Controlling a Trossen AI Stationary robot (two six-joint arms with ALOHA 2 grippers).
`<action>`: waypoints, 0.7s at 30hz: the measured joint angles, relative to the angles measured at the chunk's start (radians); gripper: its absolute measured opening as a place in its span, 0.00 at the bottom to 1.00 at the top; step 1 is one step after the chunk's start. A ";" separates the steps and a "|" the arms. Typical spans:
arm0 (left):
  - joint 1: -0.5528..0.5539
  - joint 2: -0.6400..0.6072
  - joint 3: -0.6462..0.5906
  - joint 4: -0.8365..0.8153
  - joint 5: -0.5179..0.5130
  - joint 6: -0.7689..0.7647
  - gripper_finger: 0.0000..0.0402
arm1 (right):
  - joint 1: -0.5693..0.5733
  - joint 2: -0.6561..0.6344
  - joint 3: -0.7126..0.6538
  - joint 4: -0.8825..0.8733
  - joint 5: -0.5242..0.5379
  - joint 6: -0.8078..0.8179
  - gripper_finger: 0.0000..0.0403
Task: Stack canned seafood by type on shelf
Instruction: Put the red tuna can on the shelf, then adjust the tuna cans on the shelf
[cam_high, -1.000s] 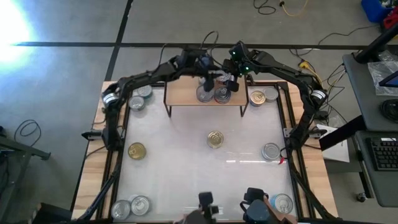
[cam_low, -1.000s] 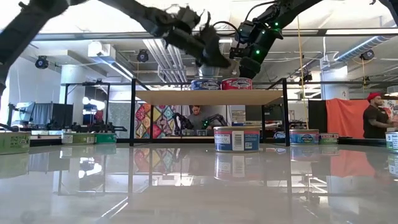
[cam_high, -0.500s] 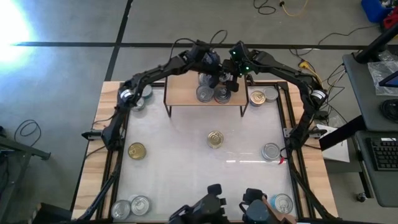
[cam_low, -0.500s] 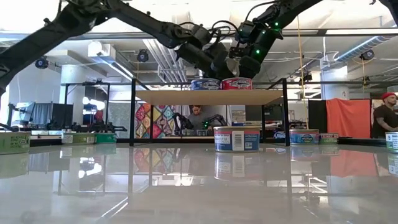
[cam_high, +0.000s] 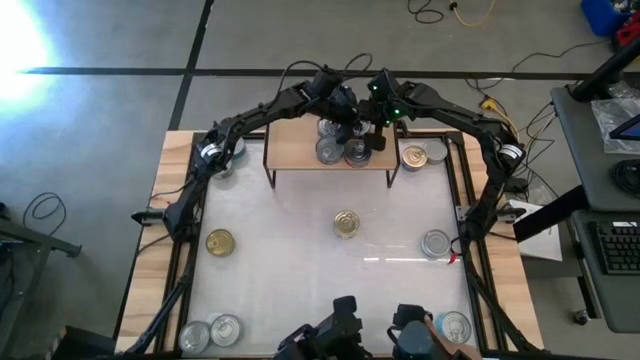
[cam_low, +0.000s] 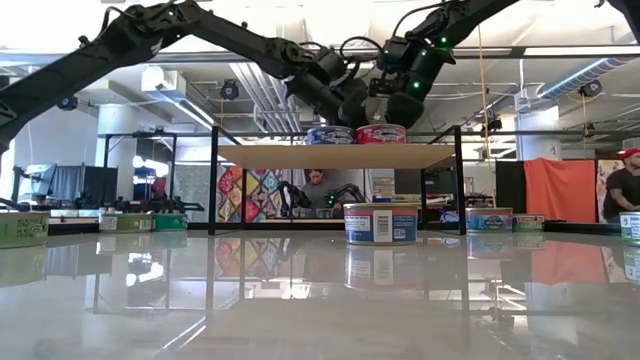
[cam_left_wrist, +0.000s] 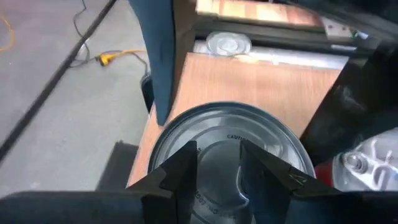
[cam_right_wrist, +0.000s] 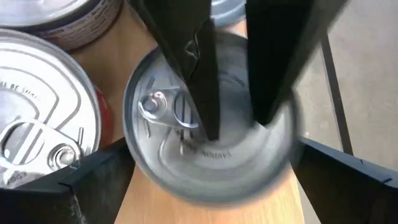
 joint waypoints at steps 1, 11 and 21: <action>0.001 0.001 0.000 0.006 0.003 0.001 0.27 | 0.000 -0.002 0.001 -0.006 0.003 -0.002 0.99; 0.001 0.000 0.001 0.025 -0.005 0.006 0.27 | 0.000 -0.035 0.018 -0.022 0.063 -0.018 0.99; 0.011 -0.192 -0.003 -0.015 0.218 -0.005 0.27 | 0.011 -0.093 0.106 -0.130 0.031 0.052 0.99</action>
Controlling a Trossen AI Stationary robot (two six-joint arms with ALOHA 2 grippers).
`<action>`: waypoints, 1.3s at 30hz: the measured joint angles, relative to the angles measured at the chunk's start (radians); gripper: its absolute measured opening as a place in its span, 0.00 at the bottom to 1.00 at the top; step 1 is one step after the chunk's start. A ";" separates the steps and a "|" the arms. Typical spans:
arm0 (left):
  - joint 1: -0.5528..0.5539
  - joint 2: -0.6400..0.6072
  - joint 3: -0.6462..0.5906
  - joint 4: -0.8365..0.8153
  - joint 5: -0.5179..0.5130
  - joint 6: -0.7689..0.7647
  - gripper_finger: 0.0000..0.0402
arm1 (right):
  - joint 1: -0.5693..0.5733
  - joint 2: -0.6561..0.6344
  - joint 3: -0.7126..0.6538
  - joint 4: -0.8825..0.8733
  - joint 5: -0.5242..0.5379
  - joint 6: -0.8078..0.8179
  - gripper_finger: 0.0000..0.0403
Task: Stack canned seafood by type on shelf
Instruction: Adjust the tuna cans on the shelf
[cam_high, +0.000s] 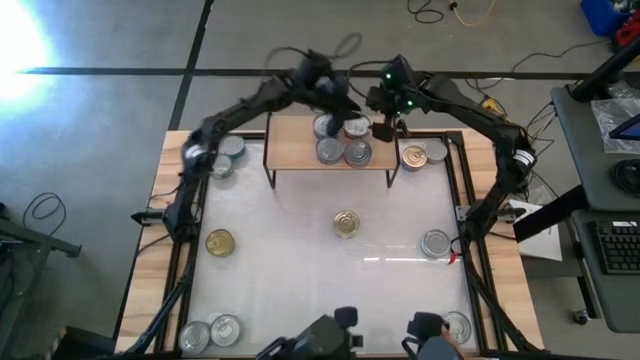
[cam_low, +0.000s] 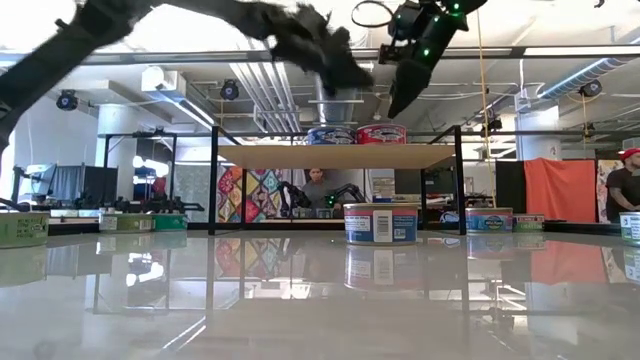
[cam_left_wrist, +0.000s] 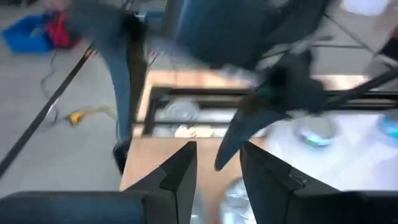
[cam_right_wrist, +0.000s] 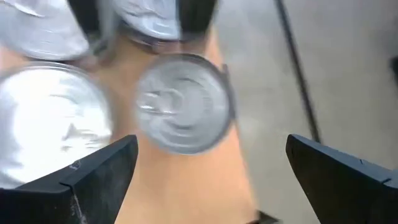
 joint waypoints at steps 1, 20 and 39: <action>-0.001 -0.028 -0.005 -0.031 0.002 0.016 0.27 | 0.000 -0.003 0.000 -0.009 -0.032 0.009 0.99; 0.019 -0.364 -0.679 0.204 -0.475 0.030 0.27 | 0.057 -0.001 -0.149 0.100 -0.137 0.008 0.99; 0.014 -0.282 -0.679 0.263 -0.416 -0.011 0.27 | 0.054 0.058 -0.187 0.177 -0.203 0.032 0.99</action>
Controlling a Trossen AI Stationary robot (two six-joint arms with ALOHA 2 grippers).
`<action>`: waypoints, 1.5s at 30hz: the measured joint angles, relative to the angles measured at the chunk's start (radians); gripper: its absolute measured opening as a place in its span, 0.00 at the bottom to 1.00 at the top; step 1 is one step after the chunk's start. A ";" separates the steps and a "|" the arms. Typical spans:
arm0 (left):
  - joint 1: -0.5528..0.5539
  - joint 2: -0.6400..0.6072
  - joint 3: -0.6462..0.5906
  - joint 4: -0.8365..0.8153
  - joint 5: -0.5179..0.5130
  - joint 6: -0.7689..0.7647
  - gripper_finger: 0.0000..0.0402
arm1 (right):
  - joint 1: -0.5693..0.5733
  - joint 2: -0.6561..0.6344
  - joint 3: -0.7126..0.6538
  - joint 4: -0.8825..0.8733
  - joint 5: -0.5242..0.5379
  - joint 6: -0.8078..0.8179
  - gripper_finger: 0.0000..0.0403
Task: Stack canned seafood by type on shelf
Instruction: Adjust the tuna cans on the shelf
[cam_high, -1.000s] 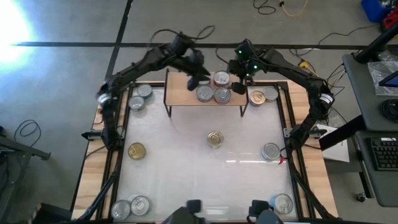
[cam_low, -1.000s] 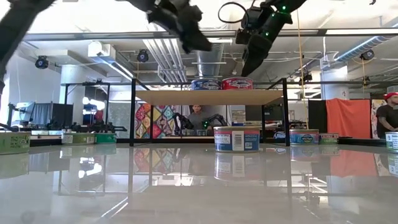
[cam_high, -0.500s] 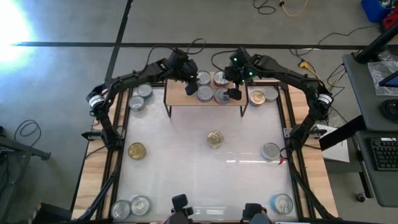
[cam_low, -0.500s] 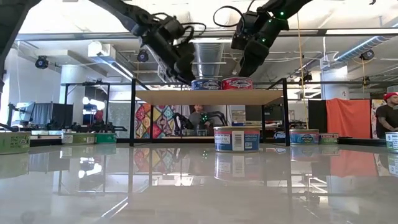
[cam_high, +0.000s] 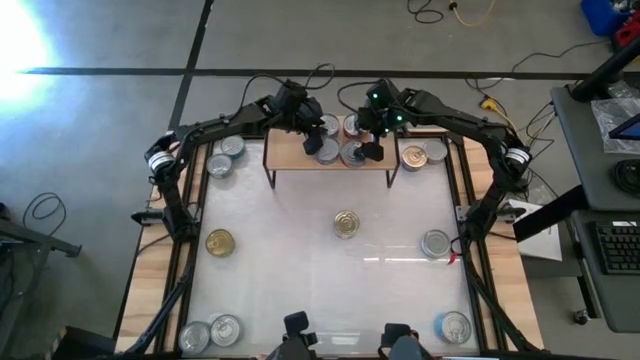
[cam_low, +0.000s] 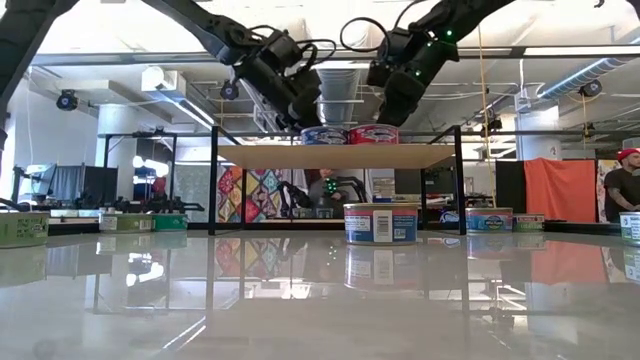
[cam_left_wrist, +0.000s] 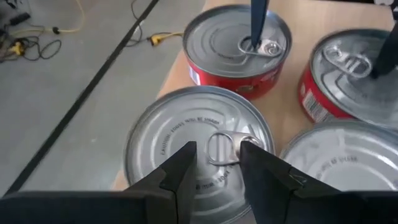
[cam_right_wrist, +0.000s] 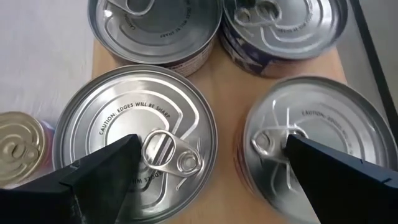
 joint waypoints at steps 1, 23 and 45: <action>0.000 0.000 0.000 0.000 0.001 0.000 0.27 | 0.000 0.003 0.000 0.006 -0.002 0.000 0.99; -0.002 -0.215 -0.001 -0.183 0.017 -0.017 0.27 | -0.003 -0.009 0.140 -0.052 0.075 -0.050 0.99; -0.053 -0.326 -0.417 0.033 -0.011 -0.157 0.27 | -0.114 0.058 0.159 -0.122 0.333 -0.161 0.99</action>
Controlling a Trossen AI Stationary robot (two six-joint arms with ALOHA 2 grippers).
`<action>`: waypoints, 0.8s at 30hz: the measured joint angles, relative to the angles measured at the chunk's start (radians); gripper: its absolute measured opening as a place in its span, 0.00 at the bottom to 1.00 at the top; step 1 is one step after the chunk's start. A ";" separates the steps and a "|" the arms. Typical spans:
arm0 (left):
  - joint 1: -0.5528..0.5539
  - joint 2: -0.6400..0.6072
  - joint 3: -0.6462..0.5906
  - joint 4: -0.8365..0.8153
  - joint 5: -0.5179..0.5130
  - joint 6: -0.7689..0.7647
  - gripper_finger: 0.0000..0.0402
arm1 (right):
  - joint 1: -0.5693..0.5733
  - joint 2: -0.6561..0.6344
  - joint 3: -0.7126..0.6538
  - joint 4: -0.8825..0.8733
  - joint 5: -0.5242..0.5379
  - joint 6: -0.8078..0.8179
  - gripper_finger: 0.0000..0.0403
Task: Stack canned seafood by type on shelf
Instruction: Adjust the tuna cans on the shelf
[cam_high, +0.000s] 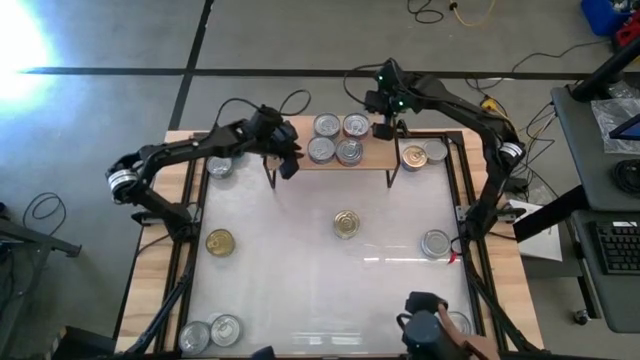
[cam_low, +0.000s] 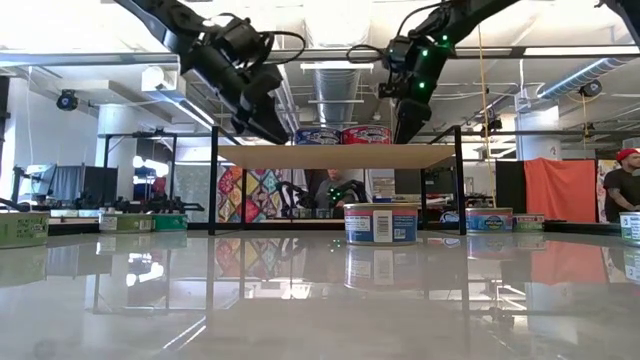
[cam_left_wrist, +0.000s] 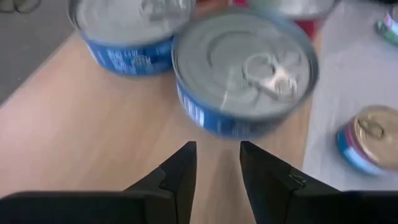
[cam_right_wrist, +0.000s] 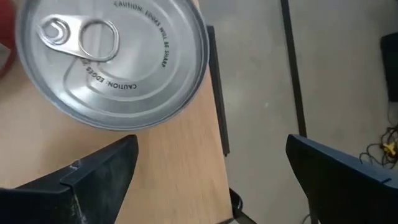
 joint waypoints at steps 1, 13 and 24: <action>-0.001 0.004 0.000 0.018 0.000 -0.006 0.27 | 0.000 0.005 0.000 0.006 0.000 0.006 0.99; -0.021 0.008 -0.004 0.073 0.000 -0.027 0.27 | 0.004 0.013 0.000 0.042 -0.007 0.015 0.99; -0.025 0.003 0.026 0.029 -0.029 -0.017 0.27 | 0.012 0.005 0.007 0.029 -0.008 0.027 0.99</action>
